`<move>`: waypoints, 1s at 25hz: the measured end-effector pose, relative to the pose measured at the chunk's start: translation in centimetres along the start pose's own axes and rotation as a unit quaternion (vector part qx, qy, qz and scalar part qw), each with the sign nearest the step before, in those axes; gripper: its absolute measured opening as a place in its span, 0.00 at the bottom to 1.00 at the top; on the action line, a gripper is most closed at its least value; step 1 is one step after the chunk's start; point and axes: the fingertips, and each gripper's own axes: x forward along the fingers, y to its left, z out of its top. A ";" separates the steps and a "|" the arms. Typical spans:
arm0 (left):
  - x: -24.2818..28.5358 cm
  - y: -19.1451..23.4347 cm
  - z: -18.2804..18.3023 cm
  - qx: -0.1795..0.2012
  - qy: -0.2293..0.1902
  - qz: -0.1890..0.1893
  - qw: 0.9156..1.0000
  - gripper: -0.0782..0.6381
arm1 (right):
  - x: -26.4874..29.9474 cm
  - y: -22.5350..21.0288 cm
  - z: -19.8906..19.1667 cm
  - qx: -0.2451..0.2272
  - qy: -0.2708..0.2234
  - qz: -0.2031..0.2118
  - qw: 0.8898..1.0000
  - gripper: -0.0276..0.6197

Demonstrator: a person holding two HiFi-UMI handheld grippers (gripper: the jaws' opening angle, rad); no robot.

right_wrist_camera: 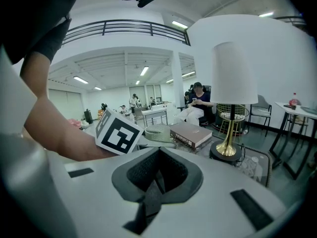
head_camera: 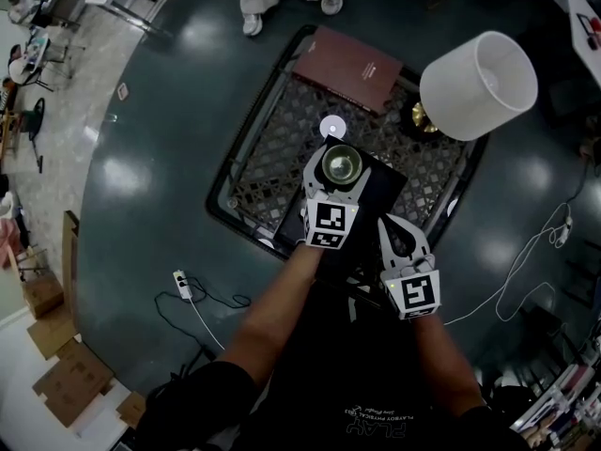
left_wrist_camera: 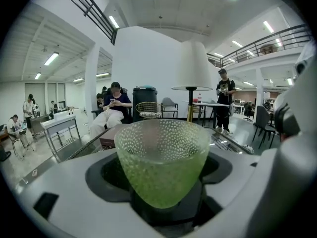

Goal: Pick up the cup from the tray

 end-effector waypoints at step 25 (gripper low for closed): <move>-13.9 -4.8 6.4 -0.027 -0.054 0.006 0.998 0.65 | -5.0 2.4 7.1 -0.036 -0.095 0.063 0.993 0.04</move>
